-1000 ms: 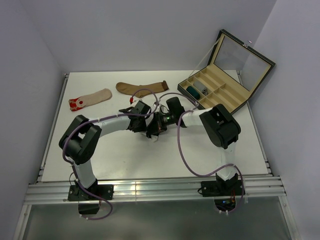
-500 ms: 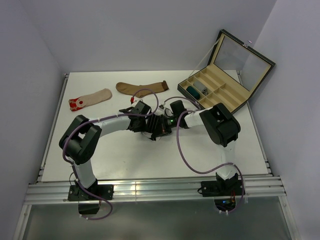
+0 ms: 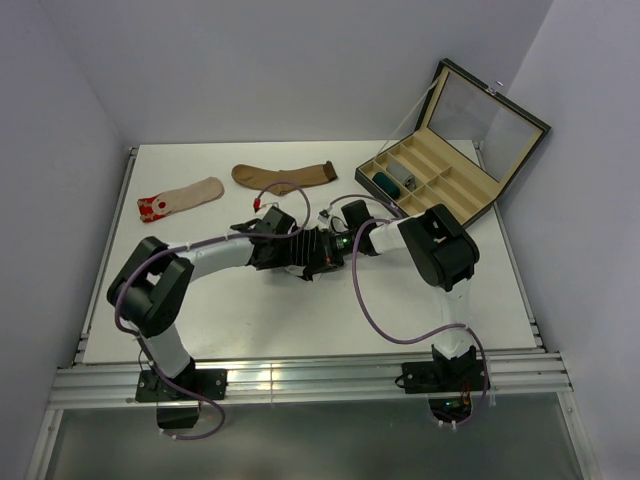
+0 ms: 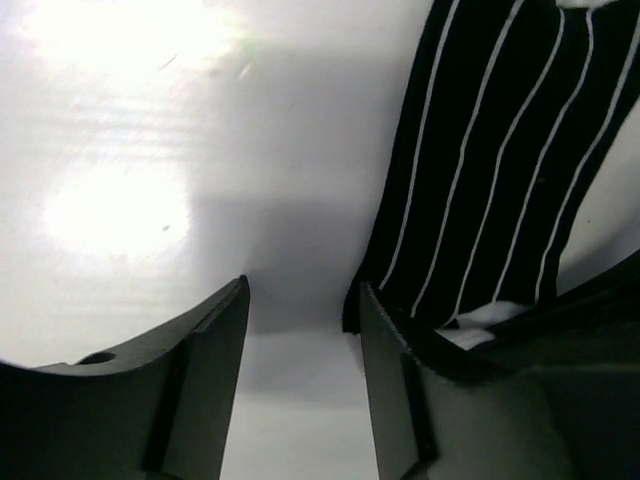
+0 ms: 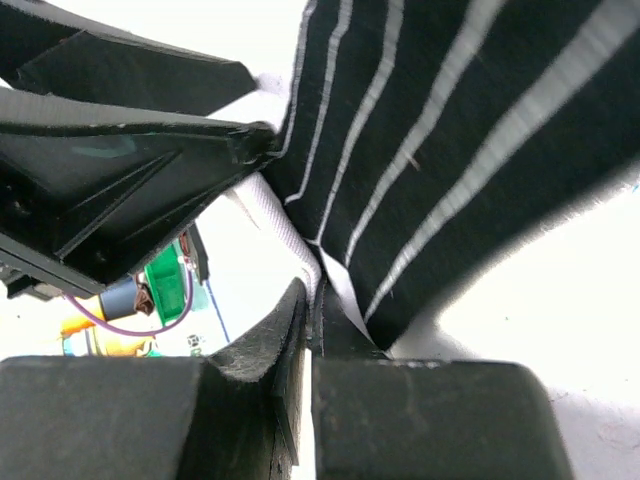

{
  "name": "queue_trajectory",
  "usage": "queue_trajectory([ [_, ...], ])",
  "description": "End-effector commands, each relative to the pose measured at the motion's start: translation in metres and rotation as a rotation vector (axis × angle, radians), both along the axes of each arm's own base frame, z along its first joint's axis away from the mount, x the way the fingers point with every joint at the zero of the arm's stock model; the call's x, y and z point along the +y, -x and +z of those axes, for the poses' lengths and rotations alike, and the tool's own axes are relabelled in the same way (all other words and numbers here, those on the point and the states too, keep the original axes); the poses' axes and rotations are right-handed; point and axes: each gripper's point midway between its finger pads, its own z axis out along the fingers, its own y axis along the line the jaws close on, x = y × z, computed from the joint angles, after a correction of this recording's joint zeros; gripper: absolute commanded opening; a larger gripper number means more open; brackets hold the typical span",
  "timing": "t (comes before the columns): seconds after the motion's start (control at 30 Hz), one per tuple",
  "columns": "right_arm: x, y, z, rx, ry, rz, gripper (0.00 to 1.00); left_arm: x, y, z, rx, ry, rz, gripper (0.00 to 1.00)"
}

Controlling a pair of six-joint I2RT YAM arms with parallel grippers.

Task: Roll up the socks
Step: Roll the sock at the center of the board.

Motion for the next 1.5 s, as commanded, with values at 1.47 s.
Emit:
queue_trajectory([
  [1.47,0.010,-0.010,-0.010,-0.018,0.109,-0.034,0.00,-0.007,0.016,-0.016,0.075,0.165,0.088,0.37],
])
